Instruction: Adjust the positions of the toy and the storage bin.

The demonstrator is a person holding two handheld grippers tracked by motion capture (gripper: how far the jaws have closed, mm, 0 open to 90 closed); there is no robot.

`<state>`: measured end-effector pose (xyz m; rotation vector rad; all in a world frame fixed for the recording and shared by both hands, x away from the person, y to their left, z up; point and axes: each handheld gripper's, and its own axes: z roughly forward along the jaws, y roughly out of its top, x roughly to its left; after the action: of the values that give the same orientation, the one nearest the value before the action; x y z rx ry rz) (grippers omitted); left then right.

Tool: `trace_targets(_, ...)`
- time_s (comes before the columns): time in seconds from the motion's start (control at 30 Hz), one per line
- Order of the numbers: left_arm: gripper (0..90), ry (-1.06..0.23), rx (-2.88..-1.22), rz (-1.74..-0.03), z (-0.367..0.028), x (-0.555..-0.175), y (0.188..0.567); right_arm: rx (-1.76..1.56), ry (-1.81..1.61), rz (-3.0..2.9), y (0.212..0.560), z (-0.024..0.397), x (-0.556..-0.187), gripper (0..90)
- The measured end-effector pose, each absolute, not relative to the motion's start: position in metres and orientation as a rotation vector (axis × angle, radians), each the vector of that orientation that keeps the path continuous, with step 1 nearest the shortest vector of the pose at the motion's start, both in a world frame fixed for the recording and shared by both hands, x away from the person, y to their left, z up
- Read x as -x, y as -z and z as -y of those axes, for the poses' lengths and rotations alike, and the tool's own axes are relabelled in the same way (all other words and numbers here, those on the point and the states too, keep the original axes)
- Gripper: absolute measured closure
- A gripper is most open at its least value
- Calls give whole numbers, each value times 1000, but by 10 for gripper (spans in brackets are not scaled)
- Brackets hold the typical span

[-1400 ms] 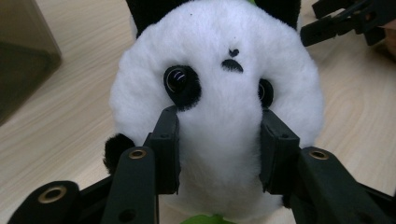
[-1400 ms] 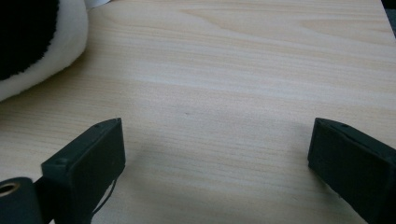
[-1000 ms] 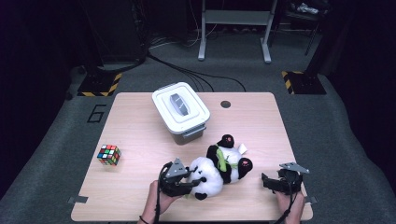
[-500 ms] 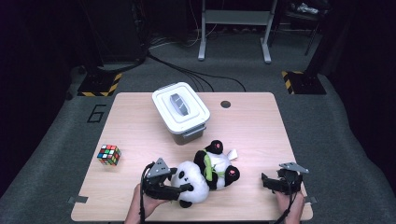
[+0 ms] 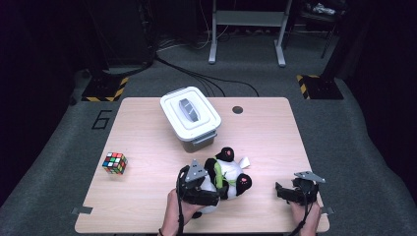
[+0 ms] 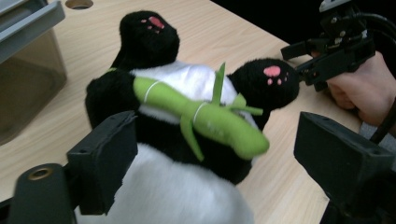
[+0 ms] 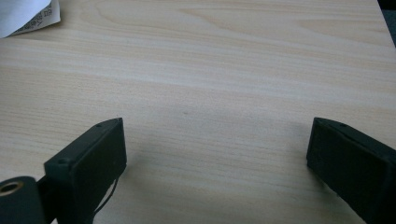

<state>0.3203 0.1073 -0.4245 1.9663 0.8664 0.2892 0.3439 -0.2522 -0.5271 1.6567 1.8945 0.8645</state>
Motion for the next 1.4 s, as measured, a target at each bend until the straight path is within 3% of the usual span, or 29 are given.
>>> trace_targets(0.07, 165, -308, -1981, -864, -102, -323, 425, -1656, -864, -1893, 527, 252, -344, 43)
trace_targets(0.17, 272, -329, -2000, -866, -97, -325, 428, -1657, -864, -1892, 527, 252, -344, 44)
trace_targets(0.33, 536, -374, -2032, -848, -92, -324, 432, -1657, -862, -1891, 527, 252, -344, 46)
trace_targets(0.53, 709, -409, -2040, -817, -96, -321, 435, -1661, -857, -1888, 527, 252, -344, 50)
trace_targets(0.8, 758, -435, -2081, -739, -110, -320, 430, -1656, -860, -1886, 527, 253, -344, 53)
trace_targets(1.0, 758, -332, -2086, -704, -134, -323, 425, -1655, -855, -1886, 527, 252, -344, 53)
trace_targets(1.4, 760, -359, -2168, -626, -177, -320, 405, -1658, -853, -1886, 527, 252, -344, 52)
